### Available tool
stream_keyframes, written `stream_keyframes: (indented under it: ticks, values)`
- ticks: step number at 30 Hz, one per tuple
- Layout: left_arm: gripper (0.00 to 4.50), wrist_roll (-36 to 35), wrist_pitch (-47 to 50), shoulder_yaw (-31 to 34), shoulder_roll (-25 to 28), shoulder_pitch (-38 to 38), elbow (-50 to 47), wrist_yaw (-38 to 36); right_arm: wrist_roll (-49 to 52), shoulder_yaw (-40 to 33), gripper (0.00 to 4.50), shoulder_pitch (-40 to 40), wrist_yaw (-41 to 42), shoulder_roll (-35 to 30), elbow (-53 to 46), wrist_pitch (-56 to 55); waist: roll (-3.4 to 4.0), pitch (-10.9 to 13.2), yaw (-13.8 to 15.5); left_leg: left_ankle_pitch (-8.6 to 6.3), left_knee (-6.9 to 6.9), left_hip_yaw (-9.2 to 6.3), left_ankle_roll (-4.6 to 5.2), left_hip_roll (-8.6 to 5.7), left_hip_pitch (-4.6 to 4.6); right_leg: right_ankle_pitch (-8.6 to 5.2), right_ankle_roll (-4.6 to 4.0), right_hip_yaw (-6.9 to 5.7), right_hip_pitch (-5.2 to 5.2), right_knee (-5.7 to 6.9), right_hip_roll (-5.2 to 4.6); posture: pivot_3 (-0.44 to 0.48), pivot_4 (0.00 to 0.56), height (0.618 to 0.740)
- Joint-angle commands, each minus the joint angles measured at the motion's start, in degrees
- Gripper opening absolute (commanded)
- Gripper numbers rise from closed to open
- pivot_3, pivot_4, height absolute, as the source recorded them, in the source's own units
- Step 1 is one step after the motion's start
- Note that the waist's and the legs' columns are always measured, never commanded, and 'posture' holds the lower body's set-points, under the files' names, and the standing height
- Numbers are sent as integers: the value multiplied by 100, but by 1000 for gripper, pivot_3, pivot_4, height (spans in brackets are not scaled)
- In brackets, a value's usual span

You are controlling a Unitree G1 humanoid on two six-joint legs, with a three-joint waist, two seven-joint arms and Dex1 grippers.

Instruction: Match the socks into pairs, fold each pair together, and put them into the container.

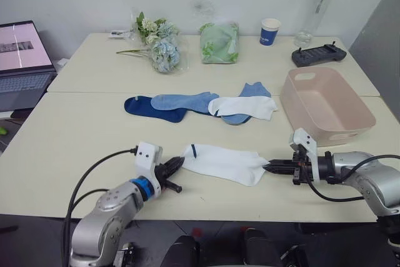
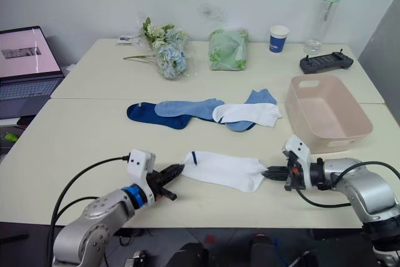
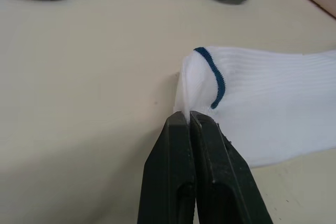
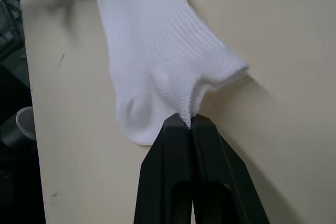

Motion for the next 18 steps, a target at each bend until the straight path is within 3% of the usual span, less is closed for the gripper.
stream_keyframes:
  ticks: [1, 5, 13, 18]
  values:
    - [56, -49, 94, -98, -113, 195, -382, 271, -164, 215, 0, -190, 217, -27, 250, -198, 0, 0, 6, 0, 0, 3, 0, -1, 0, 0, 0, 3, 0, 0, 0, 0, 150, 740]
    - [56, -319, 354, 16, -413, 328, -631, 609, -272, 382, 0, -348, 367, 27, 515, -332, 0, 0, 11, 0, 1, 4, 0, -2, 0, 0, 0, 4, 1, -3, -2, 0, 150, 740]
    - [56, -190, 15, -106, -314, 483, -619, 643, -542, 482, 0, -599, 504, 84, 927, -643, 0, 0, 16, -1, 1, 8, -1, -2, 0, 0, 0, 6, 1, -3, -2, 0, 150, 740]
    - [1199, -262, -151, -103, -357, 487, -467, 616, -693, 379, 1237, -591, 347, 109, 985, -835, 0, 0, 15, -1, 1, 8, -1, -1, 0, 0, -1, 6, 1, -3, -1, 0, 150, 740]
